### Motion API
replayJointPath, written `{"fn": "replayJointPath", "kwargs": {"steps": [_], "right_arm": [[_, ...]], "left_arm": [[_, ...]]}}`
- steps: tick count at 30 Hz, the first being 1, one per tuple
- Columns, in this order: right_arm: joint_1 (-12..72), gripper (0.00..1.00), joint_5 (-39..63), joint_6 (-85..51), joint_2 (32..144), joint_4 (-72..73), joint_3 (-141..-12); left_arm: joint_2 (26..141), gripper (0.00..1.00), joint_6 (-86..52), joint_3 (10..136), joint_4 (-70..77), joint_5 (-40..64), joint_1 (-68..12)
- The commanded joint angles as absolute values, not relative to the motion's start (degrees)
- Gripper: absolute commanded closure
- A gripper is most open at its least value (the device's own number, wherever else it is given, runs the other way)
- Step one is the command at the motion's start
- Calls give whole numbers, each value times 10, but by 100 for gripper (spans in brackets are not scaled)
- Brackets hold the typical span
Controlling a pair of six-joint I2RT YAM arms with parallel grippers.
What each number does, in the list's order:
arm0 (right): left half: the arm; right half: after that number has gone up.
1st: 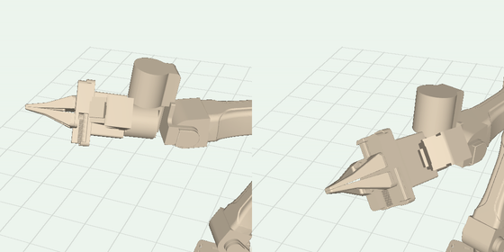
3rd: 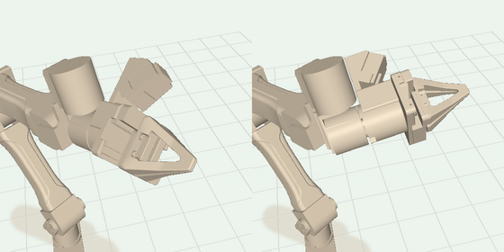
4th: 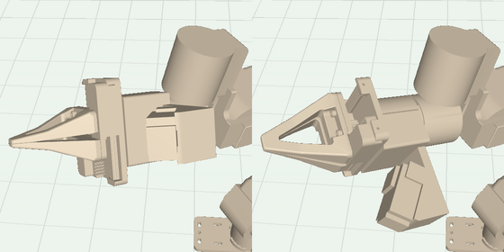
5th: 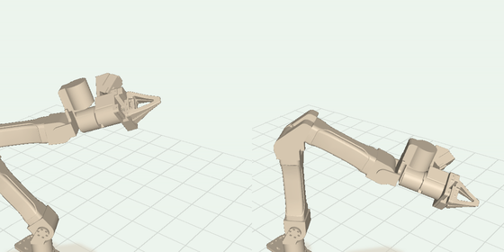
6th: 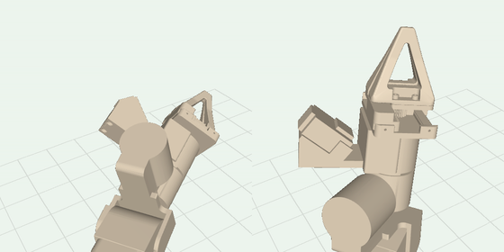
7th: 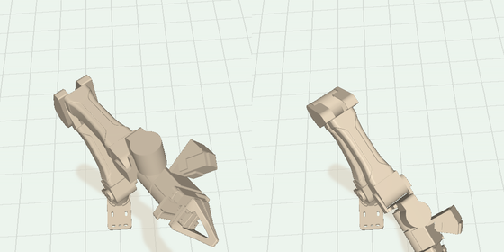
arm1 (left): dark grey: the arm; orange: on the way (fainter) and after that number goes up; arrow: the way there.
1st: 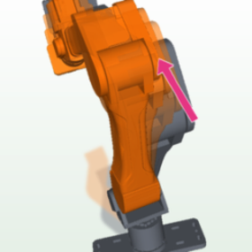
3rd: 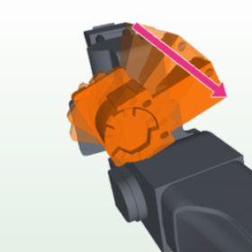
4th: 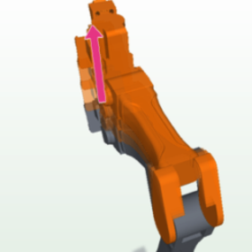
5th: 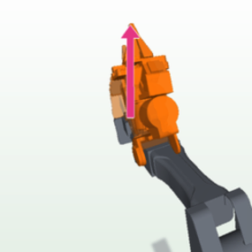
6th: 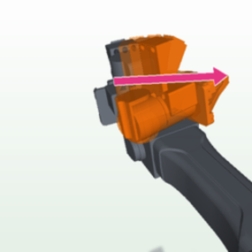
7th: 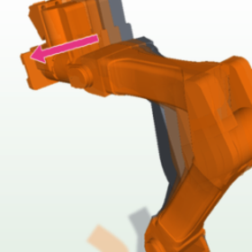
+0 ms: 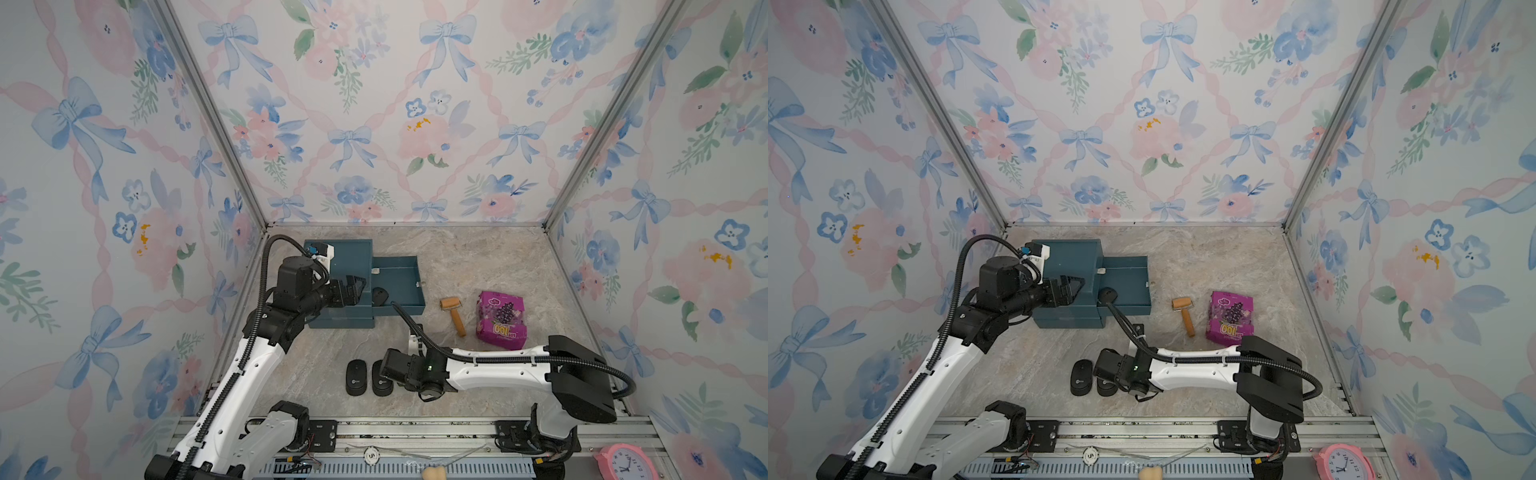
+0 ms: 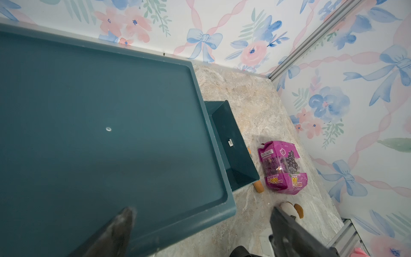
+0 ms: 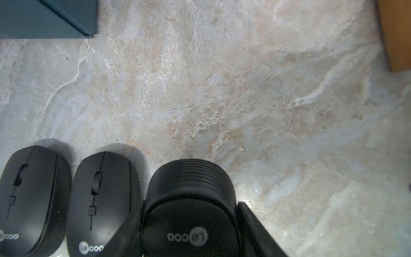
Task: Take the mice out of the drawer
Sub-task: Place the mouse at the center of the board.
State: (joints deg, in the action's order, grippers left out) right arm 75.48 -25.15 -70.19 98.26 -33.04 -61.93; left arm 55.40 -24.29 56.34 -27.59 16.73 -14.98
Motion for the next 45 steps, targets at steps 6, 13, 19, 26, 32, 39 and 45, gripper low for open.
{"fn": "replayJointPath", "kwargs": {"steps": [6, 13, 19, 26, 32, 39, 45], "right_arm": [[760, 62, -247, -729, 1027, -309, -645], [758, 51, -238, -738, 1039, -299, -637], [755, 34, -249, -749, 1027, -310, -636], [727, 23, -254, -752, 975, -370, -658], [687, 22, -268, -635, 889, -397, -717], [552, 22, -156, -447, 840, -323, -753], [467, 22, -23, -374, 910, -329, -842]], "left_arm": [[539, 2, -254, 560, -289, 170, -152], [535, 2, -261, 558, -289, 162, -152], [536, 2, -262, 555, -289, 154, -152], [547, 2, -258, 564, -289, 132, -152], [575, 2, -257, 590, -289, 102, -151], [623, 2, -258, 616, -289, 96, -152], [657, 2, -254, 656, -287, 98, -154]]}}
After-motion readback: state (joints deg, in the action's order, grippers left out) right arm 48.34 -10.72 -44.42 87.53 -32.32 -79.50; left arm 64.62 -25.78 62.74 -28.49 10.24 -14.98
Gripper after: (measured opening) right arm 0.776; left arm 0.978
